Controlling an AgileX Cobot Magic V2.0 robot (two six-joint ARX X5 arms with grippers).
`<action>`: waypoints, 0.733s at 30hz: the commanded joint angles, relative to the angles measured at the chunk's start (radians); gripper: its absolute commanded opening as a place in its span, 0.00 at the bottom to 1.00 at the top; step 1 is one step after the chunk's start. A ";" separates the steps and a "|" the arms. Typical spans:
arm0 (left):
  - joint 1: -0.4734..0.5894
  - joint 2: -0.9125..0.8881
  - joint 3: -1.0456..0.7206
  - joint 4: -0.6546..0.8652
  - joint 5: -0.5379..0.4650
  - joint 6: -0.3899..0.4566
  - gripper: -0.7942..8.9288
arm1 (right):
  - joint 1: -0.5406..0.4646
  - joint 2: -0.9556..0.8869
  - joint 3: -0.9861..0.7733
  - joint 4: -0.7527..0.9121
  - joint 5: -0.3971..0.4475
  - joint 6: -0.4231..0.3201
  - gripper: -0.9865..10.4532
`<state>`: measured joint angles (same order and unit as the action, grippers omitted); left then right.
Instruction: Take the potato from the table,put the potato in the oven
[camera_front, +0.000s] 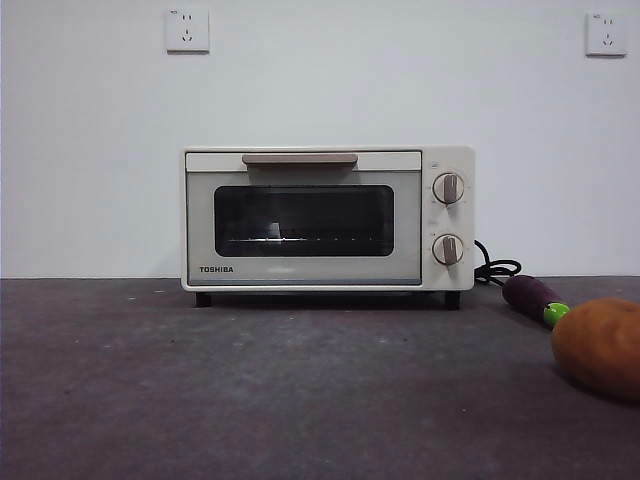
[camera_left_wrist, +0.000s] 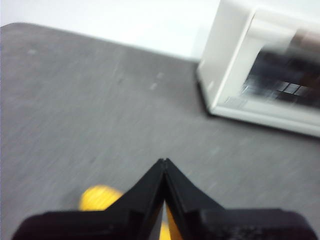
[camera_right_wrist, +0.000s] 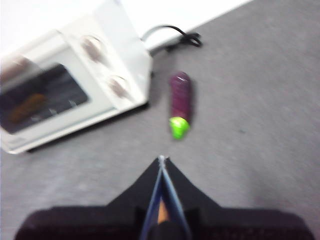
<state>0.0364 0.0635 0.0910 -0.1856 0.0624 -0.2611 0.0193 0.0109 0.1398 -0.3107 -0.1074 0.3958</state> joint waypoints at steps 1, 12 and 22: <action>0.002 0.026 0.072 0.014 0.046 -0.081 0.08 | 0.000 0.000 0.103 -0.103 -0.027 0.059 0.08; 0.002 0.321 0.402 -0.017 0.134 -0.084 0.08 | 0.000 0.078 0.423 -0.301 -0.061 0.098 0.08; -0.008 0.684 0.694 -0.049 0.357 -0.084 0.08 | 0.000 0.345 0.680 -0.391 -0.204 0.041 0.08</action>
<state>0.0330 0.7158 0.7601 -0.2352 0.3988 -0.3420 0.0193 0.3283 0.7998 -0.7025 -0.2958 0.4690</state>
